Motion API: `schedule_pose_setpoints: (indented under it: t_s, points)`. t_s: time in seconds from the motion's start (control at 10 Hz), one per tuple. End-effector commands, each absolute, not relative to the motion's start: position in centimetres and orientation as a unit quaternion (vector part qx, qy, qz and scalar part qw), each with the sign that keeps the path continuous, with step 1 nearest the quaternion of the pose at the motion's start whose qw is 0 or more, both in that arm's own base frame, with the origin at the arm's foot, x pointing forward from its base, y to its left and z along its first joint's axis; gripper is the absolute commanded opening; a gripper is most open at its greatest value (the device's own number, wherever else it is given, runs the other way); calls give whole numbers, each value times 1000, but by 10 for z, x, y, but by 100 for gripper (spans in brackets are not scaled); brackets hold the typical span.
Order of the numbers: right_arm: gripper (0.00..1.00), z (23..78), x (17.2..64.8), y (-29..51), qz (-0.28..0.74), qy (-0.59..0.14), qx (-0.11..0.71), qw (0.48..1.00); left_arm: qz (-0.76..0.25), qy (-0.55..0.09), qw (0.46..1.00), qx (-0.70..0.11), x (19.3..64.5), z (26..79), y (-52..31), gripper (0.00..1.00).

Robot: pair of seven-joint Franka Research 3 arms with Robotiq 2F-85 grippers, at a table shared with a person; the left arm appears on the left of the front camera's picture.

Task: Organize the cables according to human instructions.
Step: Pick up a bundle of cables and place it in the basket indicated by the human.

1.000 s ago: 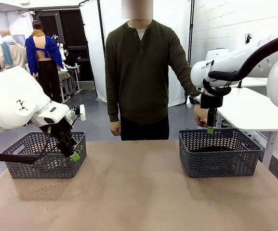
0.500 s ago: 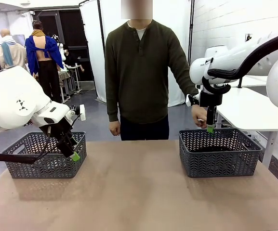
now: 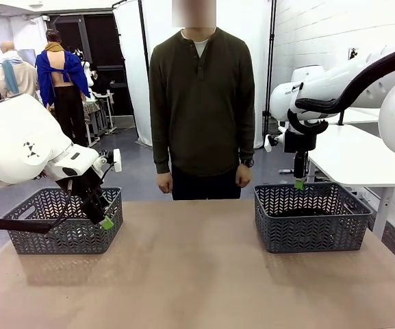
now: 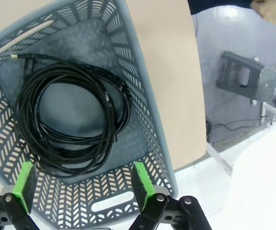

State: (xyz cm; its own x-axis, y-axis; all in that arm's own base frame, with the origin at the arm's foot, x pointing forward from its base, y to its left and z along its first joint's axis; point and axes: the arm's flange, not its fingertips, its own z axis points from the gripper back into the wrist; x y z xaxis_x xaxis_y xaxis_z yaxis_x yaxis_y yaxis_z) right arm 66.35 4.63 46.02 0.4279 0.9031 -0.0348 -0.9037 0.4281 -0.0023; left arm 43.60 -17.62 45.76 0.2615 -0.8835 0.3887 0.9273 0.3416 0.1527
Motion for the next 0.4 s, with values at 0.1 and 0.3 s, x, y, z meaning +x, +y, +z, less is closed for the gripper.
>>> schedule_pose_setpoints:
  t_s: [0.1, 0.3]
  points:
    - [100, 458, 663, 45, 534, 16, -9, 845, -571, -208, 792, -51, 436, 459, -177, 100]
    - [100, 458, 663, 45, 534, 16, -9, 845, -571, -208, 792, -51, 436, 459, -177, 100]
